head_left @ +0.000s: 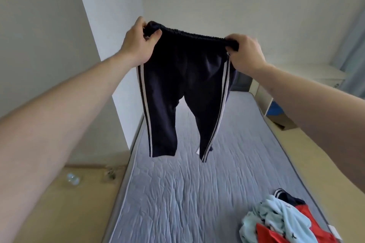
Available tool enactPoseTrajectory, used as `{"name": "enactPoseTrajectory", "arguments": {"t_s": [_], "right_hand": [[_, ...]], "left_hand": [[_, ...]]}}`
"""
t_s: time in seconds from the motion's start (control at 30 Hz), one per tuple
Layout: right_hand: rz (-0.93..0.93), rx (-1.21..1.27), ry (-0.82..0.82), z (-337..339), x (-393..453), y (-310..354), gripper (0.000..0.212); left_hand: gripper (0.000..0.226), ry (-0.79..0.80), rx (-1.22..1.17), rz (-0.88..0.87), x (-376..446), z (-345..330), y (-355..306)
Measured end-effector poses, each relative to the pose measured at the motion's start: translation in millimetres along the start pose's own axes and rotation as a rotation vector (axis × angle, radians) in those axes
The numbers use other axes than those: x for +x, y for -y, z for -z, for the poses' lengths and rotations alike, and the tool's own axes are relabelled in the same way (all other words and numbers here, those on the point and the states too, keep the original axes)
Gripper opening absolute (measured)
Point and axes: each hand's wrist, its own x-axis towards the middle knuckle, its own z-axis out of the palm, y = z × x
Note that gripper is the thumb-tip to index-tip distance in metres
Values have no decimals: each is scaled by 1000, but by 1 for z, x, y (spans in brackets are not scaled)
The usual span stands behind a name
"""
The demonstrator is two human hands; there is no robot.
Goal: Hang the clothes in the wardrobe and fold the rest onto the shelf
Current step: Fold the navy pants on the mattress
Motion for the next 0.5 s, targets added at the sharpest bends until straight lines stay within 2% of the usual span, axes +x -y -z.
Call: {"name": "enactPoseTrajectory", "arguments": {"t_s": [0.13,0.27,0.37,0.5], "right_hand": [[47,5,-3,1,-10,-1,30],[30,24,76,-27,-53,-18,30],[-28,22,215,-67,-101,-40,28],[-117,29,485,-137,-183,-80,32]], "left_hand": [[36,18,21,-37,-11,8,-5],[31,114,-3,-14,-55,-9,28],[29,216,8,73,-105,-37,71],[22,447,31,242,-195,-89,141]]}}
